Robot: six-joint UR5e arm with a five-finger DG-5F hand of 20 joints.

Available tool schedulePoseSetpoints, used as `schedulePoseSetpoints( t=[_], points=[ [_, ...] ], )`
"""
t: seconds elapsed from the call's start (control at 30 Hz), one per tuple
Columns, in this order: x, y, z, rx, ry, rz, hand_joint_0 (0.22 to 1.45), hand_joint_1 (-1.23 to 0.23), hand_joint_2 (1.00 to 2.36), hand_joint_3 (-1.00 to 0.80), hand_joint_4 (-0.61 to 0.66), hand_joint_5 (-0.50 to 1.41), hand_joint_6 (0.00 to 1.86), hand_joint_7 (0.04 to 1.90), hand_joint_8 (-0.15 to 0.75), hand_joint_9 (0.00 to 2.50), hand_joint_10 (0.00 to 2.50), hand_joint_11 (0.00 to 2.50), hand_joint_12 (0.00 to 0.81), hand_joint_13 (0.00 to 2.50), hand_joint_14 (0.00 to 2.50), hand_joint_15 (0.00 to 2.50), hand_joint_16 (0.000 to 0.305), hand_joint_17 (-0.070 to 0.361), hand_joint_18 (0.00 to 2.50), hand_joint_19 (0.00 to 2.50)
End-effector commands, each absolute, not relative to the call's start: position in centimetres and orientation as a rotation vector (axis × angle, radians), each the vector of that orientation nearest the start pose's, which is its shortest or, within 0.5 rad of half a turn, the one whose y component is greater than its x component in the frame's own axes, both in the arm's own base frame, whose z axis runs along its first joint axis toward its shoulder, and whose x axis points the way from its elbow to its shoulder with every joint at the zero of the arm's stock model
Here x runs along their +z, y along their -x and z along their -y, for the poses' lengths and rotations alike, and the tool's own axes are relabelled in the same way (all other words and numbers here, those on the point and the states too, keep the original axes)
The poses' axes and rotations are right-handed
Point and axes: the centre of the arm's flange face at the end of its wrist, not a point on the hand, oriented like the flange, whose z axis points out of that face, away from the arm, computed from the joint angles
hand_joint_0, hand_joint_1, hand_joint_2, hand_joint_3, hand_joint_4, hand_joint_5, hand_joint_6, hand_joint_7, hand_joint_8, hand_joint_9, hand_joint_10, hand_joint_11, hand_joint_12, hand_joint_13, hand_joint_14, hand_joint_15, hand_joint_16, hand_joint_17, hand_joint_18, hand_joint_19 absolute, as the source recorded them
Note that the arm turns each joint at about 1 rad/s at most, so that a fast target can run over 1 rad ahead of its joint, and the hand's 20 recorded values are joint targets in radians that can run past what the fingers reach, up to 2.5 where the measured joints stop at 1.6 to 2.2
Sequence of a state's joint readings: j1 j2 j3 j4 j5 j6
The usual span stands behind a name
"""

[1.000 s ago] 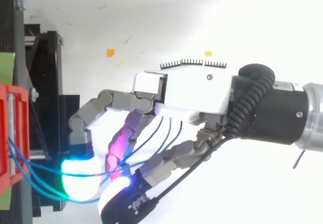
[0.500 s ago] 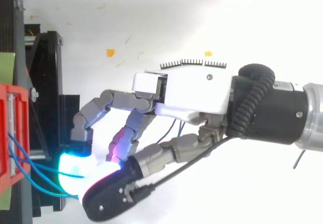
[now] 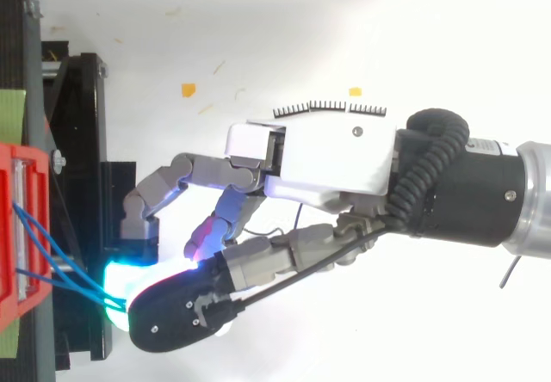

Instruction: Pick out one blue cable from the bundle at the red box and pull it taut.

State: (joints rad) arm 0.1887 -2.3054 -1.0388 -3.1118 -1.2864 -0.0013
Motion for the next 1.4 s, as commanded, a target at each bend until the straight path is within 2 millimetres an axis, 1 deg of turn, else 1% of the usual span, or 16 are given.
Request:
schedulePoseSetpoints(
  t=[0.0, 0.17, 0.33, 0.37, 0.4, 0.47, 0.63, 0.73, 0.83, 0.9, 1.0, 1.07, 1.13, 1.23, 1.27, 1.37],
  points=[
    [28.36, -76.28, 1.84, 1.022, -1.344, -1.28, 0.59, -0.6, 1.01, -0.31, -0.03, -0.1, 0.85, 0.9, 0.292, 1.26, 0.03, 0.84, 0.376, 0.92, 0.02, 0.65, 0.05, 0.112, 0.7, 0.68],
    [28.43, -76.31, 1.84, 1.025, -1.344, -1.278, 0.59, -0.64, 1.01, -0.26, -0.01, -0.1, 0.86, 0.9, 0.293, 1.27, 0.03, 0.85, 0.386, 0.93, 0.02, 0.65, 0.052, 0.117, 0.73, 0.66],
    [28.44, -76.33, 1.82, 1.026, -1.342, -1.279, 0.59, -0.69, 1.01, -0.25, 0.01, -0.12, 0.88, 0.85, 0.297, 1.24, 0.03, 0.86, 0.387, 0.93, 0.02, 0.65, 0.052, 0.118, 0.73, 0.65],
    [28.36, -76.28, 1.83, 1.024, -1.343, -1.281, 0.59, -0.69, 1.01, -0.28, 0.01, -0.12, 0.88, 0.85, 0.29, 1.24, 0.03, 0.86, 0.381, 0.92, 0.03, 0.65, 0.051, 0.114, 0.72, 0.67],
    [28.44, -76.33, 1.82, 1.027, -1.343, -1.278, 0.58, -0.7, 1.01, -0.36, 0.01, -0.12, 0.88, 0.84, 0.291, 1.23, 0.03, 0.86, 0.382, 0.92, 0.03, 0.65, 0.051, 0.116, 0.73, 0.67],
    [28.37, -76.3, 1.83, 1.025, -1.342, -1.28, 0.56, -0.67, 1.0, -0.43, 0.01, -0.12, 0.88, 0.83, 0.293, 1.24, 0.03, 0.84, 0.385, 0.92, 0.03, 0.65, 0.052, 0.117, 0.75, 0.66],
    [28.36, -76.28, 1.84, 1.022, -1.344, -1.28, 0.58, -0.65, 1.0, -0.46, 0.01, -0.11, 0.88, 0.85, 0.291, 1.27, 0.03, 0.86, 0.375, 0.93, 0.03, 0.64, 0.052, 0.116, 0.76, 0.66],
    [28.43, -76.31, 1.82, 1.025, -1.342, -1.28, 0.6, -0.65, 1.01, -0.43, 0.0, -0.11, 0.88, 0.85, 0.29, 1.27, 0.03, 0.86, 0.378, 0.94, 0.02, 0.64, 0.051, 0.114, 0.76, 0.66],
    [28.36, -76.28, 1.83, 1.024, -1.343, -1.281, 0.61, -0.69, 1.01, -0.36, -0.02, -0.11, 0.89, 0.86, 0.291, 1.27, 0.03, 0.87, 0.374, 0.94, 0.02, 0.64, 0.051, 0.114, 0.76, 0.66],
    [28.37, -76.3, 1.83, 1.025, -1.342, -1.28, 0.61, -0.75, 1.01, -0.28, -0.01, -0.11, 0.89, 0.9, 0.292, 1.27, 0.03, 0.87, 0.38, 0.94, 0.03, 0.64, 0.051, 0.114, 0.76, 0.65],
    [28.43, -76.31, 1.82, 1.025, -1.342, -1.28, 0.61, -0.81, 1.02, -0.2, 0.01, -0.11, 0.9, 0.9, 0.302, 1.26, 0.03, 0.88, 0.384, 0.94, 0.02, 0.64, 0.052, 0.118, 0.77, 0.65],
    [28.43, -76.31, 1.82, 1.025, -1.342, -1.28, 0.64, -0.85, 1.02, -0.18, -0.01, -0.12, 0.91, 0.92, 0.294, 1.24, 0.03, 0.87, 0.378, 0.93, 0.02, 0.64, 0.051, 0.115, 0.76, 0.64],
    [28.43, -76.31, 1.82, 1.025, -1.342, -1.28, 0.65, -0.86, 1.02, -0.2, -0.03, -0.12, 0.92, 0.91, 0.288, 1.23, 0.03, 0.89, 0.375, 0.92, 0.03, 0.65, 0.05, 0.113, 0.75, 0.65],
    [28.36, -76.28, 1.83, 1.024, -1.343, -1.281, 0.72, -0.9, 1.02, -0.28, -0.09, -0.13, 0.93, 0.92, 0.279, 1.2, 0.03, 0.88, 0.37, 0.91, 0.03, 0.64, 0.05, 0.112, 0.74, 0.64],
    [28.36, -76.28, 1.83, 1.024, -1.343, -1.281, 0.75, -0.91, 1.01, -0.33, -0.13, -0.13, 0.93, 0.96, 0.281, 1.2, 0.03, 0.88, 0.369, 0.9, 0.03, 0.64, 0.049, 0.111, 0.74, 0.64],
    [28.36, -76.28, 1.83, 1.024, -1.343, -1.281, 0.79, -0.9, 1.0, -0.47, -0.18, -0.13, 0.93, 0.99, 0.277, 1.2, 0.04, 0.88, 0.365, 0.89, 0.03, 0.63, 0.049, 0.11, 0.73, 0.62]
  ],
)
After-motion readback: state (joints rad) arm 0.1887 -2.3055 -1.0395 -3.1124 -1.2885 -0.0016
